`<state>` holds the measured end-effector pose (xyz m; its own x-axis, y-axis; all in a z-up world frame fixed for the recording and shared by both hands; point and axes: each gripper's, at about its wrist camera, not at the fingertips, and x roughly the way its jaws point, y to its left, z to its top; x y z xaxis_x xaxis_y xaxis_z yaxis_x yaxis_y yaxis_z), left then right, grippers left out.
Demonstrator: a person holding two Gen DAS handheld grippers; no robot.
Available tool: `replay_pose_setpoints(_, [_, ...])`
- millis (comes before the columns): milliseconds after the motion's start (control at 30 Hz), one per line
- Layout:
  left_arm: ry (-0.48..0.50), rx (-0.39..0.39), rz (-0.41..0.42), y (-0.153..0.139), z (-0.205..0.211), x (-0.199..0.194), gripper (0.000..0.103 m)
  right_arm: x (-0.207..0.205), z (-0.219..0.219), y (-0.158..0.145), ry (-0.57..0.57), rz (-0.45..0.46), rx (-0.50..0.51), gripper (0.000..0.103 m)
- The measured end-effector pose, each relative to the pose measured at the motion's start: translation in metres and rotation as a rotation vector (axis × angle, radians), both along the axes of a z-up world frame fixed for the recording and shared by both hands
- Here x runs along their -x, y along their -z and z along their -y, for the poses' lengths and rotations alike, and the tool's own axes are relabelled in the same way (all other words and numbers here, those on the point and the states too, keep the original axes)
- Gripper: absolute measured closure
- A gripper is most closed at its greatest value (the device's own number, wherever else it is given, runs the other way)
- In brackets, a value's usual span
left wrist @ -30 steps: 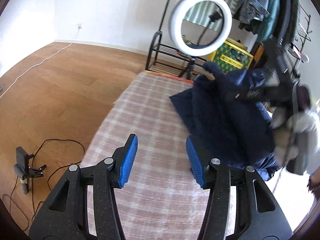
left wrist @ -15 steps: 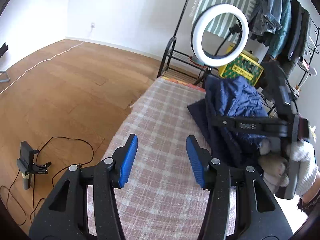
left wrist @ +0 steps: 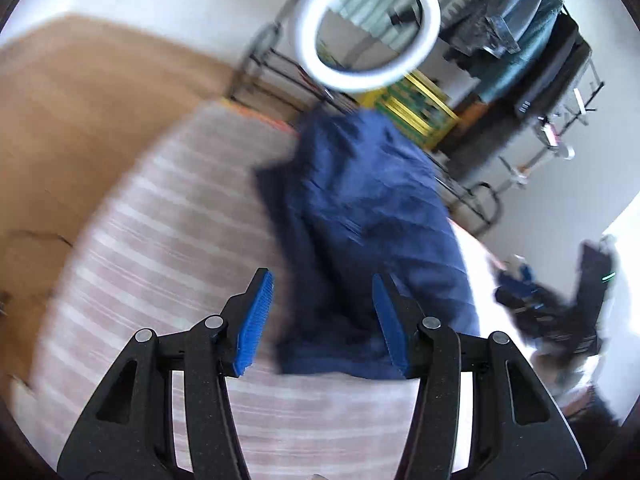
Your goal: Fold large clothes
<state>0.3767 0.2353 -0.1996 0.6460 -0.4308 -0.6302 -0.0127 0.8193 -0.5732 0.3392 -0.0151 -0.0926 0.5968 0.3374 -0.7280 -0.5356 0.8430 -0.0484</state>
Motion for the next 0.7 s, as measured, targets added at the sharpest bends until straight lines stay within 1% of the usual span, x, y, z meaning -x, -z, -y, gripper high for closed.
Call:
replay_pose_setpoints(33, [0.012, 0.010, -0.004, 0.002, 0.009, -0.001, 0.050, -0.004, 0.017, 0.007, 0.043, -0.015, 0.020, 0.038])
replay_pose_setpoints(67, [0.020, 0.008, -0.006, 0.002, 0.018, -0.001, 0.050, -0.008, 0.027, 0.011, 0.061, -0.027, 0.013, 0.038])
replay_pose_setpoints(100, [0.027, -0.019, -0.004, 0.001, 0.032, -0.001, 0.050, -0.014, 0.038, 0.017, 0.092, -0.035, 0.011, 0.038])
replay_pose_setpoints(133, [0.031, -0.075, -0.003, 0.000, 0.043, -0.001, 0.050, -0.018, 0.040, 0.020, 0.108, -0.039, 0.004, 0.038])
replay_pose_setpoints(167, [0.034, -0.206, -0.010, 0.001, 0.060, -0.003, 0.050, -0.021, 0.043, 0.022, 0.109, -0.046, -0.015, 0.038])
replay_pose_setpoints(233, [0.029, -0.375, -0.012, 0.009, 0.077, -0.006, 0.050, -0.022, 0.037, 0.026, 0.088, -0.028, -0.024, 0.038])
replay_pose_setpoints(267, [0.027, -0.423, -0.028, 0.016, 0.079, -0.008, 0.050, -0.022, 0.033, 0.029, 0.064, 0.001, 0.006, 0.039])
replay_pose_setpoints(300, [0.020, -0.448, -0.066, 0.029, 0.075, -0.011, 0.049, -0.020, 0.025, 0.035, 0.041, 0.037, 0.062, 0.039])
replay_pose_setpoints(333, [0.014, -0.435, -0.102, 0.041, 0.069, -0.012, 0.045, -0.019, 0.018, 0.044, 0.029, 0.055, 0.122, 0.039])
replay_pose_setpoints(367, [0.007, -0.381, -0.133, 0.054, 0.059, -0.012, 0.043, -0.020, 0.016, 0.051, 0.024, 0.050, 0.144, 0.039])
replay_pose_setpoints(400, [0.003, -0.326, -0.165, 0.066, 0.051, -0.009, 0.040, -0.020, 0.016, 0.060, 0.020, 0.036, 0.152, 0.039])
replay_pose_setpoints(433, [0.008, -0.299, -0.181, 0.071, 0.048, -0.007, 0.040, -0.022, 0.019, 0.067, 0.027, 0.015, 0.148, 0.039])
replay_pose_setpoints(467, [0.014, -0.303, -0.179, 0.070, 0.048, -0.004, 0.040, -0.024, 0.025, 0.070, 0.034, -0.004, 0.134, 0.037])
replay_pose_setpoints(500, [0.023, -0.334, -0.166, 0.063, 0.051, -0.001, 0.040, -0.025, 0.028, 0.070, 0.035, -0.020, 0.122, 0.036])
replay_pose_setpoints(567, [0.021, -0.380, -0.128, 0.044, 0.053, 0.003, 0.041, -0.021, 0.028, 0.063, 0.023, -0.019, 0.139, 0.036])
replay_pose_setpoints(633, [0.005, -0.382, -0.079, 0.017, 0.050, 0.007, 0.042, -0.011, 0.026, 0.050, -0.012, 0.027, 0.155, 0.036])
replay_pose_setpoints(700, [-0.018, -0.388, -0.008, -0.017, 0.047, 0.005, 0.042, -0.004, 0.027, 0.032, -0.030, 0.083, 0.119, 0.036])
